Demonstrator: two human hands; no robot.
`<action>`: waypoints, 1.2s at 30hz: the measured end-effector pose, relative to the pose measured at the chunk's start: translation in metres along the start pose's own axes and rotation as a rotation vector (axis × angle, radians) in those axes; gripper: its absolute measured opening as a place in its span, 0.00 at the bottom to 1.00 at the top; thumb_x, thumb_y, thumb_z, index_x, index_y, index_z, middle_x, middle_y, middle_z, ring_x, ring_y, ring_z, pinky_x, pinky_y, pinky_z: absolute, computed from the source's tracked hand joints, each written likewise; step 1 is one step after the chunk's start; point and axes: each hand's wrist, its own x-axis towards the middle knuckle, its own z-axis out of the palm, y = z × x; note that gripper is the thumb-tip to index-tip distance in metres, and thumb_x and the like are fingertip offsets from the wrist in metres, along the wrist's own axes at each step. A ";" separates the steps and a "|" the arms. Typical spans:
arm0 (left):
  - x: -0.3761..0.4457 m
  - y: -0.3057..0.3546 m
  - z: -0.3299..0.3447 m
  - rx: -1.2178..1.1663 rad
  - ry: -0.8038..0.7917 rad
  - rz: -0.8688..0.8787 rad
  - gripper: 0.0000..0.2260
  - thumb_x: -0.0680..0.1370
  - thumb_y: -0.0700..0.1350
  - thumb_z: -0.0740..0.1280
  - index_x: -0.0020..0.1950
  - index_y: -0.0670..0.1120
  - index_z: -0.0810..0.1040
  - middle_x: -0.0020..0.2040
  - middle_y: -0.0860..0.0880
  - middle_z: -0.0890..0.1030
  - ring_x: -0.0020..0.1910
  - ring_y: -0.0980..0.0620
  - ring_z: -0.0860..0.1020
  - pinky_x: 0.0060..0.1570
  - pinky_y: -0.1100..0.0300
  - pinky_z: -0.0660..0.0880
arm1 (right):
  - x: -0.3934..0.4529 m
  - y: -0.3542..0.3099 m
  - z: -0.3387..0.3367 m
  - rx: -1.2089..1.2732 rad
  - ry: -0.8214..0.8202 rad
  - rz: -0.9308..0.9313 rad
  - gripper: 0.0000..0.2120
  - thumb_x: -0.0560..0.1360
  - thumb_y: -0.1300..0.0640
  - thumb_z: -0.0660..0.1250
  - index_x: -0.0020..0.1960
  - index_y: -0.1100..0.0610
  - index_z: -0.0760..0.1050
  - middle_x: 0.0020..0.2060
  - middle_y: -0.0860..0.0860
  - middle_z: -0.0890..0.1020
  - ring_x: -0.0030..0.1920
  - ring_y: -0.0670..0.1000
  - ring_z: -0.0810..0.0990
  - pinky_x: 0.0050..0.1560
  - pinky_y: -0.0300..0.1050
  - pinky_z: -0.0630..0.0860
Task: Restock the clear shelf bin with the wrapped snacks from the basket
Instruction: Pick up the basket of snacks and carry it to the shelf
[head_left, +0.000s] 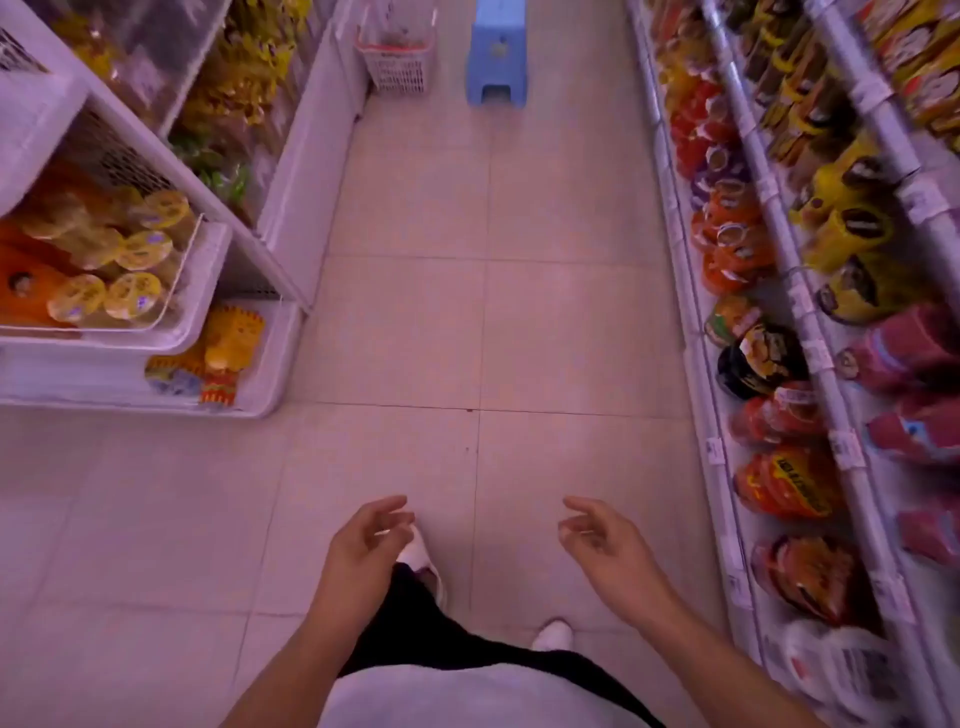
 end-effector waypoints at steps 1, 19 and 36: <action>0.013 0.000 -0.001 -0.001 0.002 0.008 0.13 0.78 0.37 0.68 0.58 0.53 0.81 0.51 0.50 0.85 0.51 0.53 0.84 0.50 0.62 0.77 | 0.015 -0.004 0.003 -0.002 -0.004 -0.009 0.15 0.77 0.62 0.69 0.60 0.47 0.76 0.47 0.49 0.83 0.47 0.49 0.82 0.44 0.32 0.74; 0.312 0.194 -0.047 0.137 -0.182 0.002 0.13 0.78 0.34 0.68 0.58 0.49 0.81 0.50 0.49 0.85 0.51 0.52 0.83 0.46 0.72 0.75 | 0.269 -0.223 0.027 -0.078 0.043 0.032 0.16 0.77 0.62 0.66 0.63 0.51 0.77 0.51 0.45 0.82 0.51 0.40 0.80 0.51 0.29 0.74; 0.594 0.452 0.041 0.058 -0.060 -0.019 0.15 0.77 0.38 0.70 0.59 0.55 0.80 0.52 0.55 0.85 0.50 0.61 0.82 0.51 0.65 0.76 | 0.622 -0.443 -0.101 -0.169 -0.074 -0.004 0.14 0.76 0.62 0.68 0.61 0.52 0.78 0.49 0.48 0.83 0.51 0.48 0.81 0.53 0.39 0.77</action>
